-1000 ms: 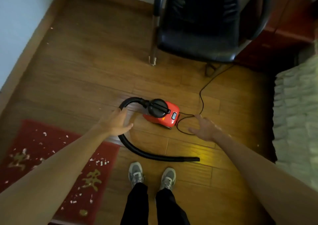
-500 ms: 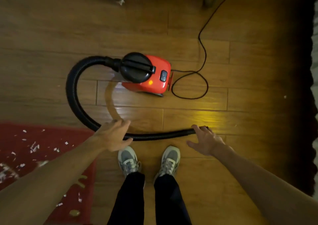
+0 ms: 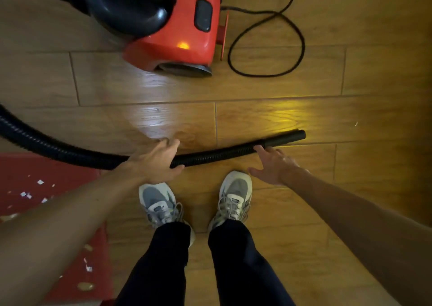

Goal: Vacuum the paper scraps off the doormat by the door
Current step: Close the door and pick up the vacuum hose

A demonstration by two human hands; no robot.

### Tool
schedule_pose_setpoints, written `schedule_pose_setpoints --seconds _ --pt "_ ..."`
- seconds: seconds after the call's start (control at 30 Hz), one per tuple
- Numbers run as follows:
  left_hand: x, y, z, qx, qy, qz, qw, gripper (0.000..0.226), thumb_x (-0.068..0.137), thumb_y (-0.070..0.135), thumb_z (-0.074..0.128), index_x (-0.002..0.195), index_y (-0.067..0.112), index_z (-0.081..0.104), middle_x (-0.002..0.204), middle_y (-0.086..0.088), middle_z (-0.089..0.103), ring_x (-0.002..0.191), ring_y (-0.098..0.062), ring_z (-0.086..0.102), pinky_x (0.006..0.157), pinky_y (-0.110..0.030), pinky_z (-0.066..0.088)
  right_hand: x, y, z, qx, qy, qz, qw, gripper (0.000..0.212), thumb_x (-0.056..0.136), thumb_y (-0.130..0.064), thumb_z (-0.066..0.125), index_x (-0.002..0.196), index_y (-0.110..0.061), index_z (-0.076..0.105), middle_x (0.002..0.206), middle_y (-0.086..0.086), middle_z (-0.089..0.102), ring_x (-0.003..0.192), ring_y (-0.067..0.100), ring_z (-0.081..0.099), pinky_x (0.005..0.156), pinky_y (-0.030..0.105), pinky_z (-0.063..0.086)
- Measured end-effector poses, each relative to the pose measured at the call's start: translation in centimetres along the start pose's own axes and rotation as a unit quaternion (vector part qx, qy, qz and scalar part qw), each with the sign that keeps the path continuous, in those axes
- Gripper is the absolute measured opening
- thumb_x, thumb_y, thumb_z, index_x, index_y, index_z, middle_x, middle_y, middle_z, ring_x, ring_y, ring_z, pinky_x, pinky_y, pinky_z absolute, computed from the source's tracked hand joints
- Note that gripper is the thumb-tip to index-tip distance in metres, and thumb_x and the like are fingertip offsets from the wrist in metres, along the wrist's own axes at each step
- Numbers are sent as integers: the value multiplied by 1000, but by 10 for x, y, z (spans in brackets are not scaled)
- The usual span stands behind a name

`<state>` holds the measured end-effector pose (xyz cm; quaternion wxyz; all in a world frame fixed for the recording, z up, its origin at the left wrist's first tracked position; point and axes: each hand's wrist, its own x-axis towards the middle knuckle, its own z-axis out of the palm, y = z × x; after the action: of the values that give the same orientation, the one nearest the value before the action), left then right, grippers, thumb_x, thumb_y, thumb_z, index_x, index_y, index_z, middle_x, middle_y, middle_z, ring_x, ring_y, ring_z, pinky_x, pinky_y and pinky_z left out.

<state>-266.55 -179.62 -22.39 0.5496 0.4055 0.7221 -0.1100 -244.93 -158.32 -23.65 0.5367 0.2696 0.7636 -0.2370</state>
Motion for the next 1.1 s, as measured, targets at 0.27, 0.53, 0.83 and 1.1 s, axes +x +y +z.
schedule_pose_setpoints --seconds 0.27,0.53,0.83,1.1 --pt "43 9 29 58 5 11 998 60 95 56 49 135 14 36 118 -12 55 101 -31 59 81 -45 54 44 -3 37 151 22 67 986 62 94 -56 50 134 -8 45 136 19 49 126 37 44 96 43 44" --pt "70 22 53 108 22 51 993 62 98 44 52 150 23 26 127 -13 55 110 -32 59 79 -42 51 97 -31 56 686 126 305 649 54 87 -47 67 122 -7 57 110 11 64 105 33 63 93 47 54" --pt "57 25 59 47 45 56 996 56 96 29 61 147 23 38 128 -15 51 112 -35 59 83 -44 55 92 -37 56 727 216 303 577 40 84 -36 72 112 -14 55 100 8 67 90 30 68 81 48 59" --pt "-52 55 8 -84 106 15 991 59 98 34 58 150 26 33 124 -11 52 104 -26 59 81 -34 53 -31 -81 -67 622 353 157 682 38 88 -26 69 114 -14 44 87 -3 60 82 20 60 72 29 45"
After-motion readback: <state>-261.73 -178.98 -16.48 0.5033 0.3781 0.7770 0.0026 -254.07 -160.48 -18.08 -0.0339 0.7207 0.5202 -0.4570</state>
